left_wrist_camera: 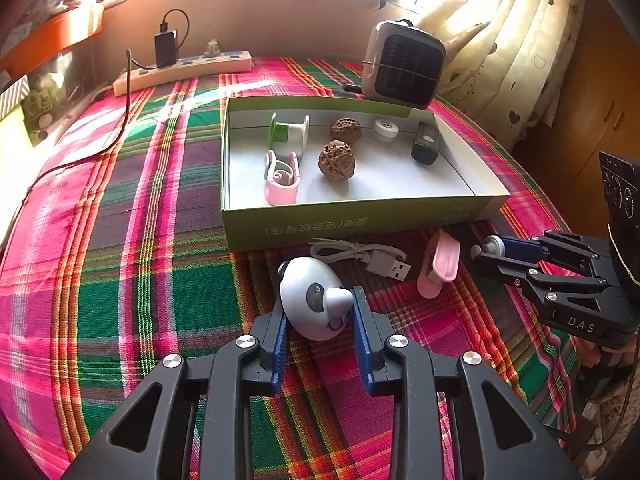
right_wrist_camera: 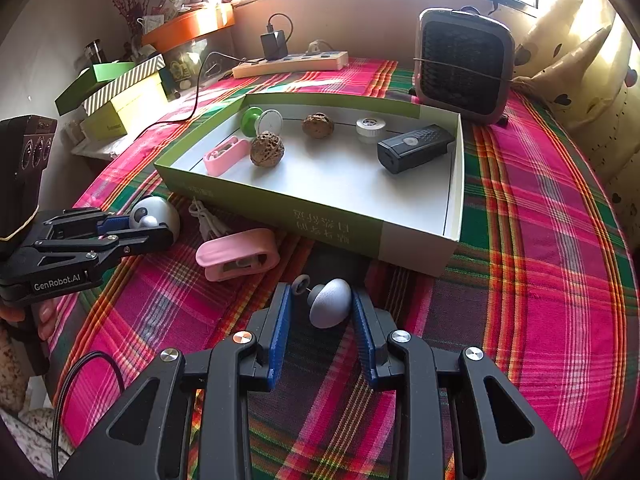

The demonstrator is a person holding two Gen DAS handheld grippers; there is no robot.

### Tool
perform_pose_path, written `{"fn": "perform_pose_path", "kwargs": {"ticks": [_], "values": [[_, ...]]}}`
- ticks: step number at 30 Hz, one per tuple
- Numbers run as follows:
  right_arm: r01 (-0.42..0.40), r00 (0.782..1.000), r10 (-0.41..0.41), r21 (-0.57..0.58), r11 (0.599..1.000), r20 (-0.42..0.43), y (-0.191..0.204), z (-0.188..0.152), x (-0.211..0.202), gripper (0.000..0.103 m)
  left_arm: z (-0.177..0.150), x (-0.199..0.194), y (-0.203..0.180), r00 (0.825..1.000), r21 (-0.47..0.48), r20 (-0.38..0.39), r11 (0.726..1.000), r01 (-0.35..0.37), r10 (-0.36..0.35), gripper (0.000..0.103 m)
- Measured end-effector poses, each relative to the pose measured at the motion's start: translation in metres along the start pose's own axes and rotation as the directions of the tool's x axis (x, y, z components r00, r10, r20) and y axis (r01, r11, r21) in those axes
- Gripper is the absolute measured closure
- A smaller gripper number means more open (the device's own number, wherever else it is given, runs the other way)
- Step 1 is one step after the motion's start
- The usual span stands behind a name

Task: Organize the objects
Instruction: 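Grasp the white face-shaped object with the left gripper while the right gripper grasps the white egg-shaped knob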

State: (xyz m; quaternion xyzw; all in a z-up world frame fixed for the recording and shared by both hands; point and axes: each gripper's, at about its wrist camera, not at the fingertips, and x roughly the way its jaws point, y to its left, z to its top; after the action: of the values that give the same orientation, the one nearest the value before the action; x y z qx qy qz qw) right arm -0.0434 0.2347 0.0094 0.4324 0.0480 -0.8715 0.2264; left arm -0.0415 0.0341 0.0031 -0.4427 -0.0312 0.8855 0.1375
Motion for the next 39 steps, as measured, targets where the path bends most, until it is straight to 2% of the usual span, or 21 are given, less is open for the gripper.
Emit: {"fn": "perform_pose_path", "kwargs": {"ticks": [39], "values": [[0.003,1.000,-0.003,0.007,1.000,0.019,-0.003,0.002,-0.006,0.072,0.007,-0.014,-0.005,0.999,0.018,0.041,0.999,-0.026,0.026,0.078]]}}
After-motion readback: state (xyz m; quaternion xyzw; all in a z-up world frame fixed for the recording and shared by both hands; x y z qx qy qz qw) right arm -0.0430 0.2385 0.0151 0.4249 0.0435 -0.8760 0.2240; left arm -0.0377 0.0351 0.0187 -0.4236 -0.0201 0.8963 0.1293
